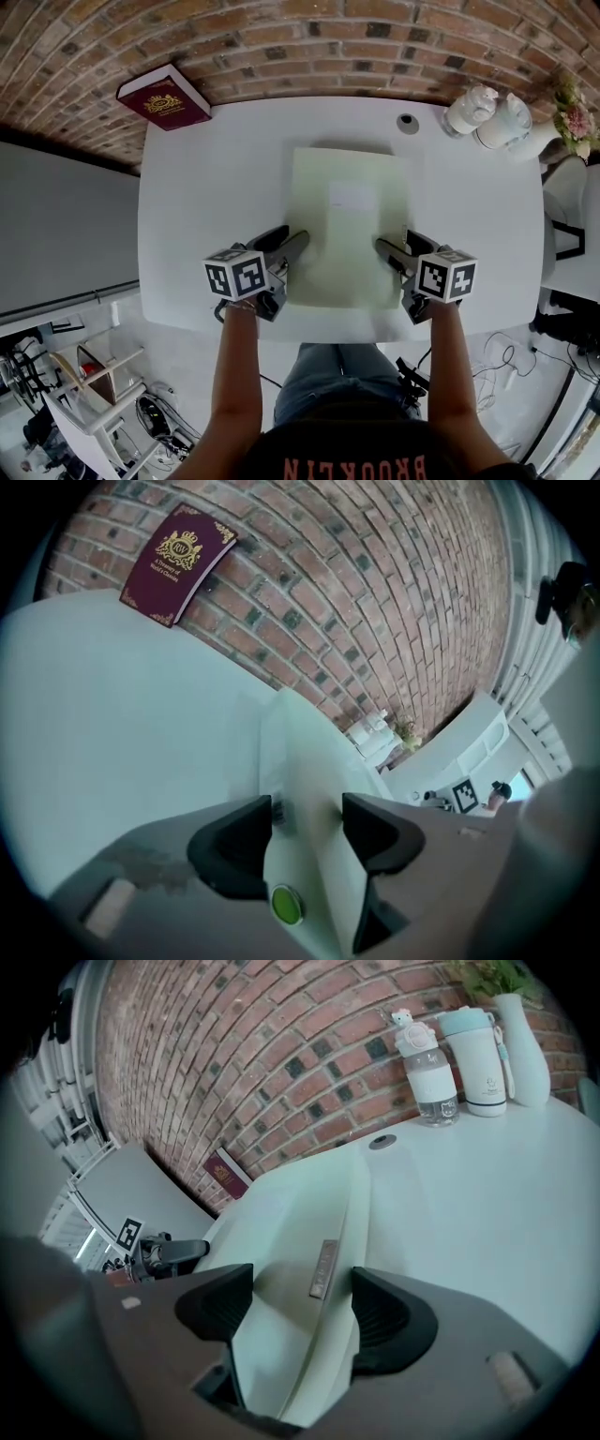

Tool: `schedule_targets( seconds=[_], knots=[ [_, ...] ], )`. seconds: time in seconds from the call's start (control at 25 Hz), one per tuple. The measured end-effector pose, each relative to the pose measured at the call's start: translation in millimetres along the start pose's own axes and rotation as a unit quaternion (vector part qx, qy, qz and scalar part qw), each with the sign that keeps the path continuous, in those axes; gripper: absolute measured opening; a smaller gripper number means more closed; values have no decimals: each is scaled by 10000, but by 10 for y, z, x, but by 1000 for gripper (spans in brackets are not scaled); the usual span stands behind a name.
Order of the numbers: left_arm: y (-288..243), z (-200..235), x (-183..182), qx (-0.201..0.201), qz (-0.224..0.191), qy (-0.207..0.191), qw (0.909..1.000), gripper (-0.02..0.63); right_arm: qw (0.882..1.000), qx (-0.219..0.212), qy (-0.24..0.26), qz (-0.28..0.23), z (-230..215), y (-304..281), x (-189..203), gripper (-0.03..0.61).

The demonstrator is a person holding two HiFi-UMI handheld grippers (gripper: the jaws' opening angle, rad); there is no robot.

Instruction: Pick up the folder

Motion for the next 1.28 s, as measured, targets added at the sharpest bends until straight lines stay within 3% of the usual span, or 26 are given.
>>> schedule_targets(
  seconds=[0.36,0.84,1.28],
  knots=[
    [225,-261,-123,-30,-479,-388,9981,242,9989,52,265,-382,216,194,-126,334],
    [648,-630,-388,98,-1216,-844,9889,242,9924,34,868,-868,667,528,-433,334],
    [1071,-848,-474,243,-1757,-1499,9727,242,9789,274,1502,-1361,1174,792,-432,334]
  ],
)
Point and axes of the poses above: the fingertips, and each gripper's own axes: y backward along the fingers, z to its left, x out of its underside, the point moved 6 cm from there along y, backward along the fingers, and after that the axes turned 12 degrees about -x, right-handed, at the moved point
